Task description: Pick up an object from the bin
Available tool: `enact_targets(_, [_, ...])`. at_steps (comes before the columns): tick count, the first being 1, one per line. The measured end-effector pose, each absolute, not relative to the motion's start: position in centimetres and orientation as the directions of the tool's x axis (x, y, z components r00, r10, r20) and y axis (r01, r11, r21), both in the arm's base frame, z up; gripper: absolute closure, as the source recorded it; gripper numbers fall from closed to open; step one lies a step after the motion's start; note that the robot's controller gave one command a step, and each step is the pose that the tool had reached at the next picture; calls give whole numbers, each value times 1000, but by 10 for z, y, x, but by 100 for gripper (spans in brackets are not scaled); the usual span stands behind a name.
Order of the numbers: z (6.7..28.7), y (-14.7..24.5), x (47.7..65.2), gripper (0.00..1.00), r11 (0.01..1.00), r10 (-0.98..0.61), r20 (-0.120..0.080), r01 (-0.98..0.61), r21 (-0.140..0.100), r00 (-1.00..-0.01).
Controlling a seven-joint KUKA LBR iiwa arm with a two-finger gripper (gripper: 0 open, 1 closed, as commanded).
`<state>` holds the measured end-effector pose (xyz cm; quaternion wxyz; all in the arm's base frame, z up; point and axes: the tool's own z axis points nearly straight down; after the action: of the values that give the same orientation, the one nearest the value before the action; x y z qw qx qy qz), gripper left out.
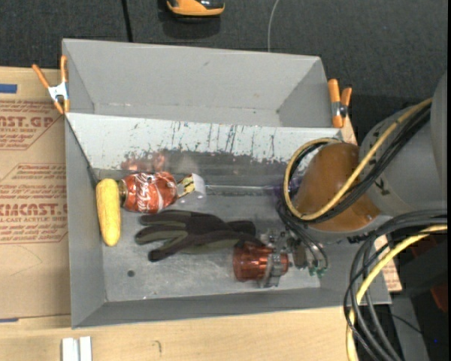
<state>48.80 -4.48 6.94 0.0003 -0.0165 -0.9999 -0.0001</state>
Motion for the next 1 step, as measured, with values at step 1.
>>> enact_targets(1, [69,-45,488,100,999,33,1,33,0,-999])
